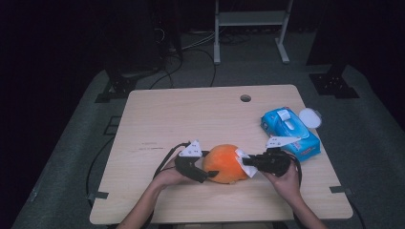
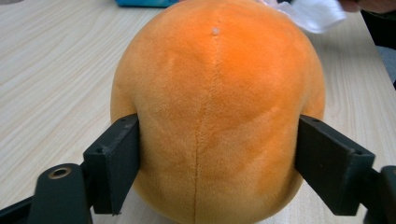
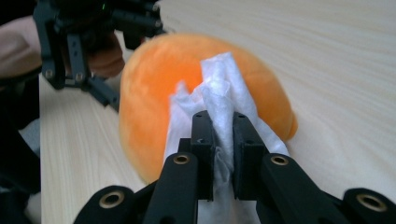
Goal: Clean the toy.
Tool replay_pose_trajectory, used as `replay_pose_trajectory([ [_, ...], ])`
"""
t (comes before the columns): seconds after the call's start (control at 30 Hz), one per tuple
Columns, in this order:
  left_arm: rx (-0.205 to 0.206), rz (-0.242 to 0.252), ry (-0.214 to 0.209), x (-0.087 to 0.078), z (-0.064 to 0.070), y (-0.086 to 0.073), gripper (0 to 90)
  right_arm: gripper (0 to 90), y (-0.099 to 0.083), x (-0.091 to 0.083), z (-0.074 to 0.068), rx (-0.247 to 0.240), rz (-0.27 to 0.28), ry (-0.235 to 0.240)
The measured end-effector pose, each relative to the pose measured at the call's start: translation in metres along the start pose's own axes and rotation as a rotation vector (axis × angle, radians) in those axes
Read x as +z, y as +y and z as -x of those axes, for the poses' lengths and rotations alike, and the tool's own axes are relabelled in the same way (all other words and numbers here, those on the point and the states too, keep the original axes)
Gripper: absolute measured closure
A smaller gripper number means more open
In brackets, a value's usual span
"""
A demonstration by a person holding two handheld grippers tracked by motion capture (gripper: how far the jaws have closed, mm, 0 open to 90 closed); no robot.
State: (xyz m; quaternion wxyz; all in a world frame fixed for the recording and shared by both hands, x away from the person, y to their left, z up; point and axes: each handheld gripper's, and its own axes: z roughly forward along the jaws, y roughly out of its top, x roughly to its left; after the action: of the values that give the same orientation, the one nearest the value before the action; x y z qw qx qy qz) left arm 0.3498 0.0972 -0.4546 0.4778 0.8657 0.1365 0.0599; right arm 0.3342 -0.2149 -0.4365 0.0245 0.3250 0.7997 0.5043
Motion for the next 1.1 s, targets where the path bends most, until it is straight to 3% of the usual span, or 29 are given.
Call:
replay_pose_trajectory([
  [0.2,-0.011,-0.007,0.004,0.000,0.000,0.001,20.5,80.5,0.007,0.008,0.009,0.037,0.043,0.021],
  [0.43,-0.035,-0.014,0.007,0.001,-0.002,0.002,20.4,80.5,-0.003,0.000,0.002,0.037,0.002,0.022],
  [0.63,-0.028,-0.022,0.015,0.002,0.000,0.005,20.5,80.5,0.003,0.001,-0.015,-0.019,0.006,0.031],
  [0.83,0.008,-0.040,0.032,0.004,0.005,0.010,21.0,80.5,0.022,0.012,-0.027,-0.094,0.017,0.032],
  [0.97,0.010,-0.040,0.034,0.004,0.006,0.010,21.1,80.5,0.029,0.016,-0.024,-0.102,0.028,0.017],
  [1.1,-0.002,-0.021,0.031,0.004,0.006,0.009,21.3,80.6,0.024,0.015,-0.015,-0.089,0.017,-0.008],
])
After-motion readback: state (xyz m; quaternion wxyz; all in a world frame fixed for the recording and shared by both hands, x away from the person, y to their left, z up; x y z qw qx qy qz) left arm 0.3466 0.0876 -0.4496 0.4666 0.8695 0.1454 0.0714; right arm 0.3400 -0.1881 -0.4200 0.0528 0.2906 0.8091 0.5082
